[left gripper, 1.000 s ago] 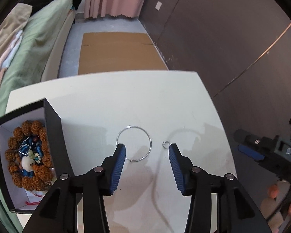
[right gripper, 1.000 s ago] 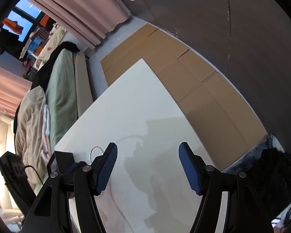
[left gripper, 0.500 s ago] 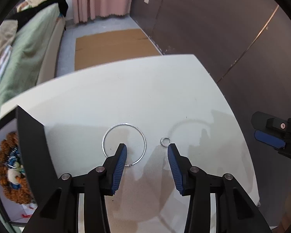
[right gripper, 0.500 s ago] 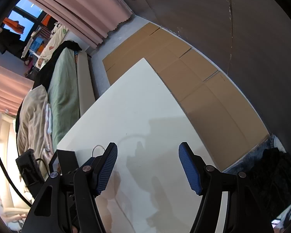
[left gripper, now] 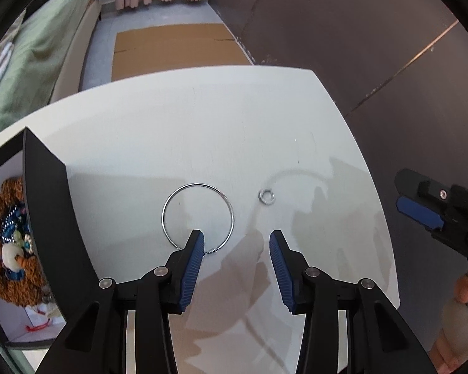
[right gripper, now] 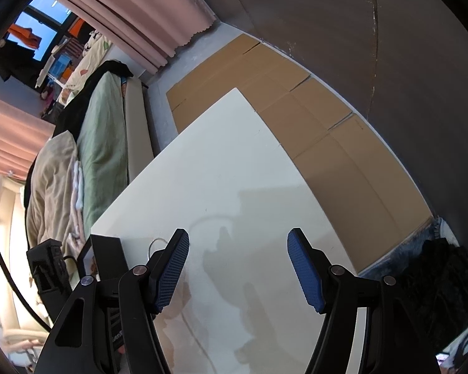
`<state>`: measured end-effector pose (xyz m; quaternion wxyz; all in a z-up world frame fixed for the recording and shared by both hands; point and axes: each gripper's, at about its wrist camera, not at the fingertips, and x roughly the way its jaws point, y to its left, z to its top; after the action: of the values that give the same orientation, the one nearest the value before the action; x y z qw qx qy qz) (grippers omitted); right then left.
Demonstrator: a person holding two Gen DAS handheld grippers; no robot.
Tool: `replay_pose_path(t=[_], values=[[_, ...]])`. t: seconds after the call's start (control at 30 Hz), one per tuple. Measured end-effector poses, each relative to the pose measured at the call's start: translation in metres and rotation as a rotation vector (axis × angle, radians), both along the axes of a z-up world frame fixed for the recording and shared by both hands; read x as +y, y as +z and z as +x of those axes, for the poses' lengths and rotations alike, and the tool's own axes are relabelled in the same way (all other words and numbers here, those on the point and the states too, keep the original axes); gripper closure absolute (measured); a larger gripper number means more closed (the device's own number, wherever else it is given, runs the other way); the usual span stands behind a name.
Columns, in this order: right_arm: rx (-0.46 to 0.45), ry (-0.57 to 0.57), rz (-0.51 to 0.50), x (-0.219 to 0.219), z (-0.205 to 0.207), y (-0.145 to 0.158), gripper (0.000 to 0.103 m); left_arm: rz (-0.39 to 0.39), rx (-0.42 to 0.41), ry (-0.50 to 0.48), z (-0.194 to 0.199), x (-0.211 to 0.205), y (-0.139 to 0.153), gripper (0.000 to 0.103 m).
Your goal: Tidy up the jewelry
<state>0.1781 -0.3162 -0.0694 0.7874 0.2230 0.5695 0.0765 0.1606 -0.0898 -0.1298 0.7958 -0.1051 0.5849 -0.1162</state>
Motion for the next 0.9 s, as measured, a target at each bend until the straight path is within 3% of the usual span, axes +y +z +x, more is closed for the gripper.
replay_pose_path(t=[0.3, 0.4, 0.47, 0.8, 0.9], values=[[0.003, 0.008, -0.009, 0.006, 0.000, -0.001, 0.037, 0.081, -0.002, -0.083, -0.016, -0.007, 0.000, 0.060], [0.004, 0.011, -0.013, 0.006, -0.001, -0.001, 0.037, 0.123, -0.028, -0.067, -0.016, -0.006, 0.000, 0.078], [0.005, 0.013, -0.014, 0.007, -0.001, -0.002, 0.037, 0.148, -0.041, -0.027, -0.014, 0.001, -0.002, 0.101], [0.009, 0.015, -0.031, 0.009, -0.002, -0.003, 0.037, 0.063, -0.066, 0.043, -0.001, 0.008, -0.003, 0.103], [0.007, 0.019, -0.032, 0.009, -0.001, -0.003, 0.037, 0.058, -0.085, 0.026, -0.002, 0.007, 0.007, 0.103]])
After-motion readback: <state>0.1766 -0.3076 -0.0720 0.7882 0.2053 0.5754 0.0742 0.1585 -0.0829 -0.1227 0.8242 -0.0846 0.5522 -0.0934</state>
